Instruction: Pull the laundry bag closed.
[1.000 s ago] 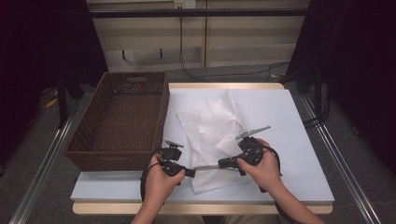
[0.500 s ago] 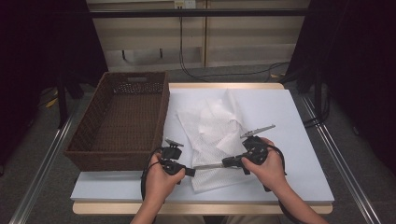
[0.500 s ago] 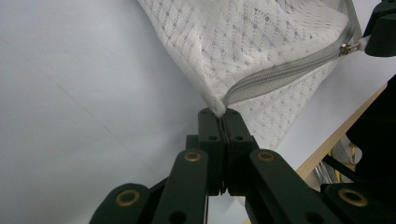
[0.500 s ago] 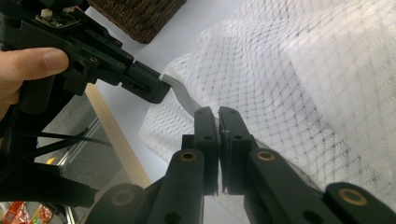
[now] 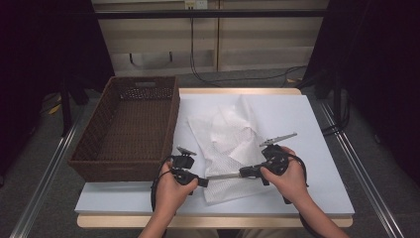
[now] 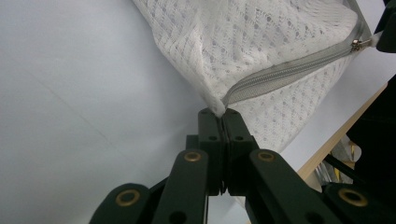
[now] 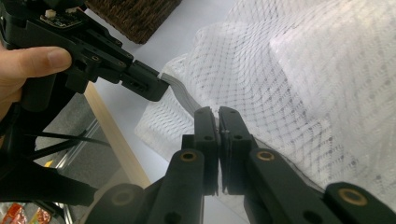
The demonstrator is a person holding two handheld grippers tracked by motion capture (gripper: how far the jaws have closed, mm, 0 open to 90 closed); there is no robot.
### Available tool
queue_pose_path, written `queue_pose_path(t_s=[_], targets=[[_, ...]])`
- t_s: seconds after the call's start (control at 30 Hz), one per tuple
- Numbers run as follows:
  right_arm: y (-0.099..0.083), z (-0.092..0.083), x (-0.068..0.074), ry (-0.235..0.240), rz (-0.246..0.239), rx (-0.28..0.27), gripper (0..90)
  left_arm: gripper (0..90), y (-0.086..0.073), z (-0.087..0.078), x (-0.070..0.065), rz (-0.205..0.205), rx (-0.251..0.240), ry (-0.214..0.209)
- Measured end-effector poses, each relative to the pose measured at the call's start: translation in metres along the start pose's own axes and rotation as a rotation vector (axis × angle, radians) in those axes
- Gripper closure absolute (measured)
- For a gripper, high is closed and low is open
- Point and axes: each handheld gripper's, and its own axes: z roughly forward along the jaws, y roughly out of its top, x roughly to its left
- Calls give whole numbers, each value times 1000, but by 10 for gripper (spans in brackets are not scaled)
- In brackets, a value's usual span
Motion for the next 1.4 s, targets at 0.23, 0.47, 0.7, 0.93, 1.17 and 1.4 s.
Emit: queue_pose_path(t_s=[0.23,0.47,0.7,0.93,1.17,1.4], targets=[[-2,-4,-5,-7,8,-6,877,886,1,1,1,-7,6,2],[-2,-7,-8,0,9,-8,877,886,1,2,1,-13,-1,6],[-2,-11,-10,-3,8,-12,877,886,2,0,1,-13,-1,0],[-2,-14,-12,-5,15,-15,877,886,1,0,1,-16,-5,2],[-3,-16,-13,-4,13,-13,877,886,2,0,2,-11,15,-8],[-6,-17,-14,-10,12,-5,877,886,2,-1,2,-15,10,-5]])
